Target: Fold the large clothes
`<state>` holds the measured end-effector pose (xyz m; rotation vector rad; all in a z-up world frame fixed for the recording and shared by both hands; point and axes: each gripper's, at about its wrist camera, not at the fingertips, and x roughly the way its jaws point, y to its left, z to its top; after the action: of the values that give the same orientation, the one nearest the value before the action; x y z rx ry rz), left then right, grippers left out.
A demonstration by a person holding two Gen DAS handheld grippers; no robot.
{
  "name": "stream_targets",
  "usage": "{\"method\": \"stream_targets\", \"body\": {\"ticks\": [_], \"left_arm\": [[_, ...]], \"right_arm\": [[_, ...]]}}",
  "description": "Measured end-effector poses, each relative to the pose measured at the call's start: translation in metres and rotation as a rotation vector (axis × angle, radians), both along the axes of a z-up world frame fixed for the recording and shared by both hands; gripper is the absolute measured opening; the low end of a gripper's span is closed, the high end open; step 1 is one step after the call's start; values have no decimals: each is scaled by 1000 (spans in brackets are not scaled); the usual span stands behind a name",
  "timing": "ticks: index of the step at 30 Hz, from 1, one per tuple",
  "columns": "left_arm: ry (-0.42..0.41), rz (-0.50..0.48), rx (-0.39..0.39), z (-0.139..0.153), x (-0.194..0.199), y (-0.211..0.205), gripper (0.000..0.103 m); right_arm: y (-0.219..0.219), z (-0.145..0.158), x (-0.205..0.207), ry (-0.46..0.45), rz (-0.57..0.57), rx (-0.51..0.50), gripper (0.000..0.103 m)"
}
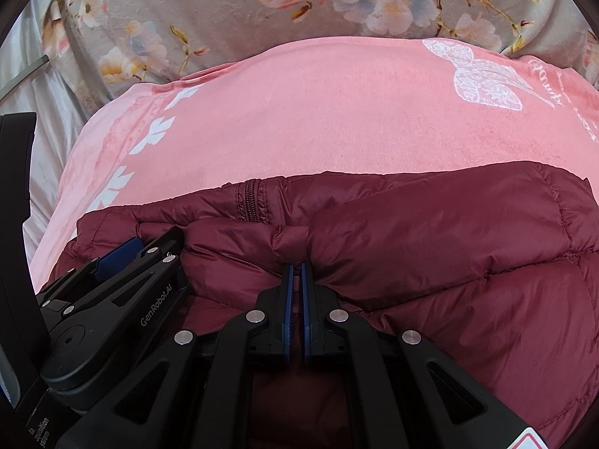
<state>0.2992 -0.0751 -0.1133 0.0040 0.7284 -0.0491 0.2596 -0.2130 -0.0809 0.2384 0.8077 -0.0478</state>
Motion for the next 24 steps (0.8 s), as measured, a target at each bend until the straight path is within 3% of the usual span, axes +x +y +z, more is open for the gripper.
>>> {"method": "stream_targets", "body": {"ticks": [17, 20, 23, 24], "left_arm": [[-8, 0, -7, -1, 2, 2, 41], [-8, -10, -39, 2, 4, 7, 45], [9, -27, -146, 10, -8, 29, 50], [15, -28, -166, 13, -16, 38, 51]], "right_arm": [[0, -2, 2, -3, -2, 0, 1], [-2, -2, 1, -7, 1, 7, 1], [-2, 5, -12, -25, -8, -1, 2], [1, 10, -21, -35, -14, -21, 6]]}}
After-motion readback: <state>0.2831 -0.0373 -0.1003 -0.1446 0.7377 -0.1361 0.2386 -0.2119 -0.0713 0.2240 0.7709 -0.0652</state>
